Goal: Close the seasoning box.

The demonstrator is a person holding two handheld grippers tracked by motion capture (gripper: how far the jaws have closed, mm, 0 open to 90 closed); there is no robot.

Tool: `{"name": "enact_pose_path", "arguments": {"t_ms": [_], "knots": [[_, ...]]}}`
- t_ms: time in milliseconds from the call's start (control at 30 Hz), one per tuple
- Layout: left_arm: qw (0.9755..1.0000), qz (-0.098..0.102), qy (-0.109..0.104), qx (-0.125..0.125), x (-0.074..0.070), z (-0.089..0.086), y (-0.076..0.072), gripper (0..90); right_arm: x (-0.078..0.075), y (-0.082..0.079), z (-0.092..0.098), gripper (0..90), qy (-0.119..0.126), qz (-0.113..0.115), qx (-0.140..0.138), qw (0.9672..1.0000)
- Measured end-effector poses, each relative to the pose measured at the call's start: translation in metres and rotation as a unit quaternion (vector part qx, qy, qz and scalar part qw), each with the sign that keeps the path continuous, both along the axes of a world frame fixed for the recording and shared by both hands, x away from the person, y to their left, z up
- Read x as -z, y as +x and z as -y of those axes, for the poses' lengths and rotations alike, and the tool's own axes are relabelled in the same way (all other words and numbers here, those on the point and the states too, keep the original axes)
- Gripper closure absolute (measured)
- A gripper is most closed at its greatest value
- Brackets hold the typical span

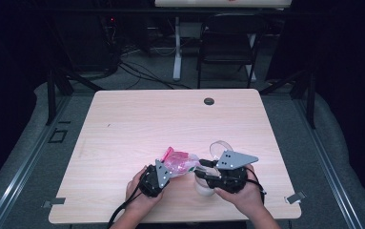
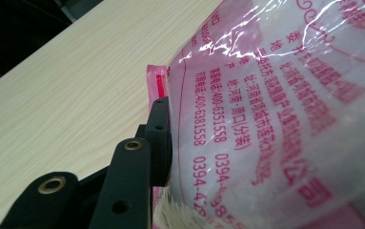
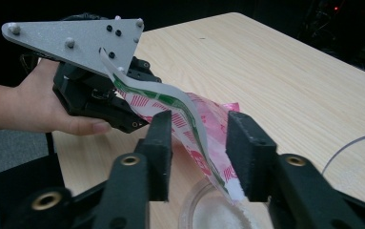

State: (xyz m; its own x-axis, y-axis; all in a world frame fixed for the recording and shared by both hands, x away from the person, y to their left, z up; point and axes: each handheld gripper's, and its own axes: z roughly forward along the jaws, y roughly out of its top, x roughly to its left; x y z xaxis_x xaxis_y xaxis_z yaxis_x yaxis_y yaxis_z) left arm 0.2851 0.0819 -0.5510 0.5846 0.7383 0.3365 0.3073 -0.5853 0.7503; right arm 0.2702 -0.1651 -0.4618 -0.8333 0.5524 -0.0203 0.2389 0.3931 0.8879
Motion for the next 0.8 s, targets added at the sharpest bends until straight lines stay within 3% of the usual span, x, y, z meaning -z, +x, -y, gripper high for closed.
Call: {"name": "enact_pose_path", "arguments": {"t_ms": [200, 467, 800], "knots": [[1.0000, -0.007, -0.002, 0.002, 0.0030, -0.0009, 0.0004, 66.9, -0.0010, -0.0005, 0.0032, 55.3, 0.004, 0.008, 0.009, 0.9999], [0.9987, -0.039, -0.034, -0.003, 0.0072, -0.0064, 0.0050, 67.1, -0.0019, 0.0008, 0.0054, 52.2, 0.011, 0.004, 0.010, 0.9999], [0.9966, -0.057, -0.059, -0.007, 0.0094, -0.0093, 0.0082, 67.2, -0.0026, -0.0002, 0.0090, 51.8, 0.013, 0.003, 0.015, 0.9998]]}}
